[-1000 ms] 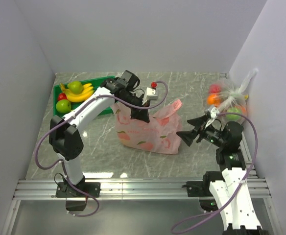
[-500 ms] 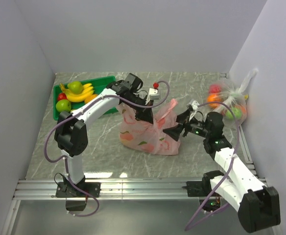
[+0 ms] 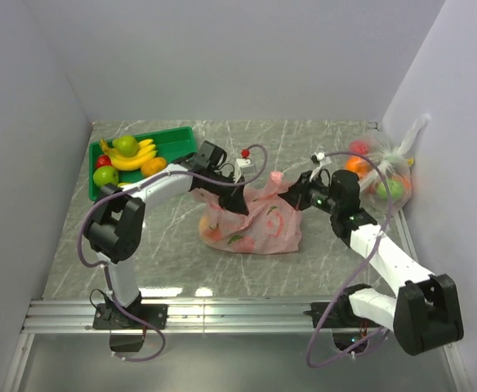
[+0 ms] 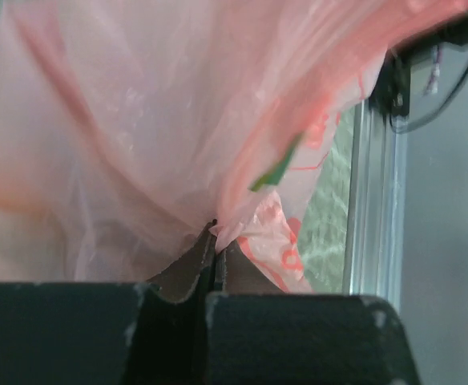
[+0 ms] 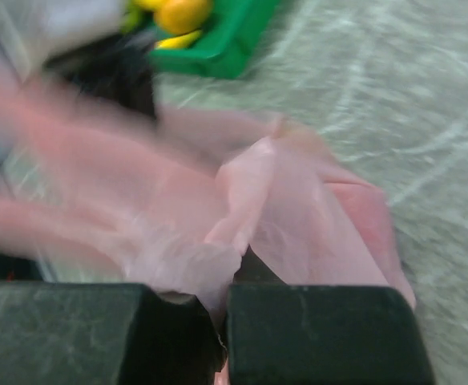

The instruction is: Place the fake fruits into the plastic bag and tie a complex knot

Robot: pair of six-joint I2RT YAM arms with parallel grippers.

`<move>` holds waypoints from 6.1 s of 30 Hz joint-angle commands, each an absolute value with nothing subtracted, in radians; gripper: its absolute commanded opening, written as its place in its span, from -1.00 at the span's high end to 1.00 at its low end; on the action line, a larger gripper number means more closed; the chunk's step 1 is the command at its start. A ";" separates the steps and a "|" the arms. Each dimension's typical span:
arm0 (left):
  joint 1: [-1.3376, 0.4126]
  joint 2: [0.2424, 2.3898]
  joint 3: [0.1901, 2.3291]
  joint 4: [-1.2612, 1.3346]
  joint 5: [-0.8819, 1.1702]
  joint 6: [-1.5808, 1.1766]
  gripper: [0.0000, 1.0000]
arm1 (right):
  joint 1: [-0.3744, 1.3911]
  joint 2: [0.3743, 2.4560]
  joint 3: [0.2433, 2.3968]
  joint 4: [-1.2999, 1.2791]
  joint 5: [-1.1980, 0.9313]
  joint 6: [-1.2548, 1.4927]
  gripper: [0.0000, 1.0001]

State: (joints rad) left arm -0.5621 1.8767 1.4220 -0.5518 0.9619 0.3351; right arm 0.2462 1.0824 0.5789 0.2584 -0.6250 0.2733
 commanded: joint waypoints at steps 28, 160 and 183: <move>-0.558 1.799 1.264 -0.173 0.987 -0.064 0.92 | 0.253 1.258 0.677 0.423 -0.784 0.264 -0.79; -0.472 1.398 0.761 -0.046 0.328 0.610 0.99 | 0.474 1.717 1.166 -0.492 -0.077 -0.190 1.00; -0.501 1.436 1.133 -0.403 0.794 0.689 0.94 | 0.466 1.566 1.316 -0.551 -0.468 -0.022 1.00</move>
